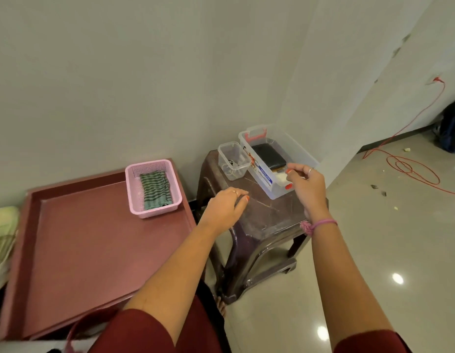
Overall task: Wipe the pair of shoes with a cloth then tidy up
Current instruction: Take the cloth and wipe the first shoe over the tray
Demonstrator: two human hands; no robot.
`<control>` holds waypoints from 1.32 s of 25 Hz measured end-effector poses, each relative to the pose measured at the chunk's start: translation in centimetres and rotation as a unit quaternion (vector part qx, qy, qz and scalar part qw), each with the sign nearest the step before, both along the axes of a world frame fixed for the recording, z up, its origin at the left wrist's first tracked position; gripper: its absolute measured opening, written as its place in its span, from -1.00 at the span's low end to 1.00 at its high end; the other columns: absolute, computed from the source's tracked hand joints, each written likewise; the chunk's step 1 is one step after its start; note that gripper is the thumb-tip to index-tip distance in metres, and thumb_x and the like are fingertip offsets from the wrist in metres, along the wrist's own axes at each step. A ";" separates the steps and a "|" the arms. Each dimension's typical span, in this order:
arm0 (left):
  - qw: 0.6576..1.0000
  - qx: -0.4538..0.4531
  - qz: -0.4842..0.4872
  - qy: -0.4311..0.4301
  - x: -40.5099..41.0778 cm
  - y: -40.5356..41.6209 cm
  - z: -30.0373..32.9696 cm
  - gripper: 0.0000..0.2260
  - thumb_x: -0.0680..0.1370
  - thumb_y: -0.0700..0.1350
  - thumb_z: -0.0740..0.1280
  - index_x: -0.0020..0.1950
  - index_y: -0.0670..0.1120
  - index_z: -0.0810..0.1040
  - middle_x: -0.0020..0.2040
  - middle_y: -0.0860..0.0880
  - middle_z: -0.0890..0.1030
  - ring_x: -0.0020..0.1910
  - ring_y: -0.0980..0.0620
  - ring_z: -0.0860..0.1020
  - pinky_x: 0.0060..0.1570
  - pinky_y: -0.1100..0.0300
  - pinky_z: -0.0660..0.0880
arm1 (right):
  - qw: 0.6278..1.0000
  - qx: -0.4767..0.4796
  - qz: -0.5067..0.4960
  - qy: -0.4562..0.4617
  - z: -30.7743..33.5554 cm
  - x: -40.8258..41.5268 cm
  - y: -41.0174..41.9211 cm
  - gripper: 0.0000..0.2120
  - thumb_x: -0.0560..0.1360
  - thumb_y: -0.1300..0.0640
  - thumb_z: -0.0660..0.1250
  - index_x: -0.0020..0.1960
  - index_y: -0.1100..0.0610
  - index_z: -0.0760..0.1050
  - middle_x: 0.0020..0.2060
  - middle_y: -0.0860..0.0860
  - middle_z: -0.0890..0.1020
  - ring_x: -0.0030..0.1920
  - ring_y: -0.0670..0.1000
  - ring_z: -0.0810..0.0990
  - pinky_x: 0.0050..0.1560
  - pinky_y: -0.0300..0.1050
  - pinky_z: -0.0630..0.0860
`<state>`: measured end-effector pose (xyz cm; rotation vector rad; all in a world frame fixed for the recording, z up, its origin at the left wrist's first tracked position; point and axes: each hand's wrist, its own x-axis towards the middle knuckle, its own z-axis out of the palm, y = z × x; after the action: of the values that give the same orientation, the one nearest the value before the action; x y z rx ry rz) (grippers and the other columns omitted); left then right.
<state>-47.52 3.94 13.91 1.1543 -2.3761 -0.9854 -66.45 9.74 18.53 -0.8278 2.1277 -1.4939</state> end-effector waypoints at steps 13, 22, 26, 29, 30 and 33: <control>0.980 0.002 0.188 0.063 22.9 6.1 -0.2 -0.77 0.63 -0.06 0.22 0.19 -0.08 0.59 0.11 0.03 0.63 0.02 0.13 0.55 0.00 0.37 0.34 | 0.984 0.010 0.157 -0.083 -3.2 17.7 2.0 -0.84 0.50 0.22 0.32 0.01 0.04 0.61 -0.11 0.01 0.68 -0.15 -0.09 0.63 -0.08 -0.20 0.53; 0.925 0.095 0.334 0.152 33.0 4.8 -5.6 -0.85 0.62 -0.03 0.23 -0.08 0.19 0.52 -0.07 0.08 0.67 -0.05 -0.16 0.62 -0.04 0.11 0.48 | 0.980 0.071 0.165 -0.086 -8.9 25.5 -1.7 -0.84 0.48 0.21 0.31 -0.05 0.00 0.60 -0.15 0.02 0.67 -0.15 -0.05 0.62 0.05 -0.03 0.57; 0.881 0.131 0.393 0.227 35.5 3.2 -8.3 -0.87 0.63 -0.08 0.23 0.04 0.08 0.56 -0.10 0.09 0.66 0.01 -0.01 0.64 0.18 0.02 0.50 | 0.985 0.087 0.122 -0.083 -11.0 26.7 -4.8 -0.85 0.48 0.20 0.31 -0.02 0.00 0.59 -0.18 -0.04 0.65 -0.11 -0.05 0.63 0.03 -0.07 0.59; 0.840 0.174 0.438 0.269 37.1 2.5 -11.4 -0.86 0.63 -0.07 0.23 0.05 0.05 0.58 -0.10 0.05 0.68 0.00 0.01 0.64 0.21 -0.09 0.49 | 0.987 0.114 0.103 -0.039 -12.3 27.4 -7.7 -0.83 0.49 0.19 0.30 0.06 0.06 0.56 -0.05 -0.02 0.64 -0.03 -0.03 0.60 0.02 -0.17 0.54; 0.829 0.186 0.451 0.273 37.3 2.2 -12.1 -0.86 0.63 -0.08 0.23 0.05 0.04 0.59 -0.10 0.04 0.68 -0.01 0.01 0.64 0.21 -0.09 0.49 | 0.987 0.121 0.103 -0.023 -12.6 27.5 -8.8 -0.82 0.50 0.19 0.30 0.09 0.09 0.55 -0.02 0.00 0.63 -0.02 -0.04 0.58 0.02 -0.20 0.51; 0.792 0.214 0.475 0.319 37.3 0.9 -12.8 -0.83 0.65 -0.12 0.20 0.09 -0.07 0.59 -0.09 0.00 0.66 -0.07 0.02 0.61 0.15 0.01 0.51 | 0.983 0.135 0.121 0.034 -12.9 27.7 -12.6 -0.78 0.50 0.18 0.31 0.13 0.16 0.55 0.01 0.05 0.63 -0.04 -0.06 0.56 0.04 -0.23 0.47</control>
<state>-10.20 4.86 1.13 1.5673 -0.8375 -1.2349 -38.75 -2.87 5.63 -1.0050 2.1279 -1.0419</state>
